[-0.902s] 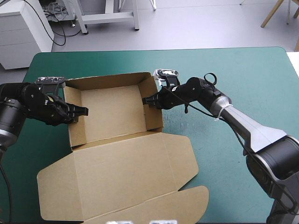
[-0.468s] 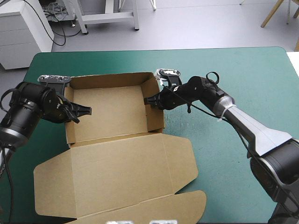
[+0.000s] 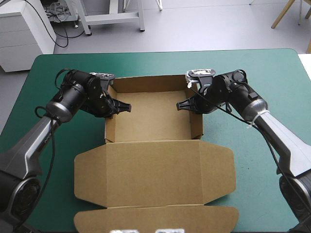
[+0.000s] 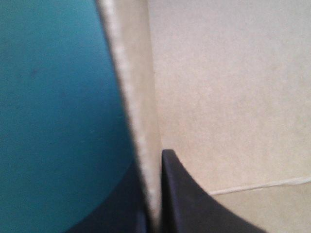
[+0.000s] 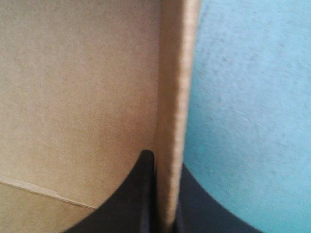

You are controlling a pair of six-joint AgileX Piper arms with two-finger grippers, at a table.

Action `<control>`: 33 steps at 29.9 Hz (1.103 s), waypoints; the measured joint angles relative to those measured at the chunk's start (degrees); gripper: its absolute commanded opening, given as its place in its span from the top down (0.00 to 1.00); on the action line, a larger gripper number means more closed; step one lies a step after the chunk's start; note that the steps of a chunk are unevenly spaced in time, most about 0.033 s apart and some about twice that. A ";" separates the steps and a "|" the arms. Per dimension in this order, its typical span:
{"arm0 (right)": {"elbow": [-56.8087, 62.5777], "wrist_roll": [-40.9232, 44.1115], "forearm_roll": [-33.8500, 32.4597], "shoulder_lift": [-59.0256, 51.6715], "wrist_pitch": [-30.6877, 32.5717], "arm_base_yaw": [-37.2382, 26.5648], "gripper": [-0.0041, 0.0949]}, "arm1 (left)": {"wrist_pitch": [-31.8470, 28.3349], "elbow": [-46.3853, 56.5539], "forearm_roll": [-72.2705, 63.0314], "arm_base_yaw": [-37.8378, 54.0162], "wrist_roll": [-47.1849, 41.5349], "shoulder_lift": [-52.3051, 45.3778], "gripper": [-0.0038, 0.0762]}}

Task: Fold the box

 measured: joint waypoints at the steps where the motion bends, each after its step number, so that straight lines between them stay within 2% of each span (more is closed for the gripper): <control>1: 0.00 1.45 -1.92 -0.06 1.50 0.00 0.97 | -0.29 -1.03 -0.84 -0.12 0.30 1.39 0.96; 6: 0.00 4.27 -6.65 0.14 5.49 0.00 0.97 | -0.80 -2.93 -4.31 -0.41 1.41 6.25 0.96; 14: 0.00 4.47 -7.37 4.64 3.02 0.00 0.97 | -1.19 -3.29 -3.74 -0.53 2.60 9.11 0.96; 17: 0.00 4.47 -7.56 6.39 2.88 0.00 0.94 | -1.45 -3.36 -3.96 -0.53 3.73 9.23 0.92; 21: -0.55 2.95 -7.72 6.77 3.15 0.00 0.77 | -1.76 -3.43 -4.71 -0.53 7.40 9.48 0.71; 25: -1.66 2.43 -7.73 7.34 4.56 0.06 0.46 | -3.01 -3.43 -5.26 -0.53 11.16 10.02 0.37; 27: -2.36 3.42 -7.61 7.37 4.56 0.18 0.39 | -3.27 -3.47 -5.51 -0.53 11.60 10.15 0.21; 29: -2.87 3.99 -7.60 7.37 4.56 0.18 0.37 | -3.73 -3.54 -5.51 -0.53 11.92 10.16 0.13; 33: -2.94 5.21 -8.26 7.37 4.56 0.18 0.38 | -4.84 -3.60 -5.60 -0.53 12.09 10.16 0.13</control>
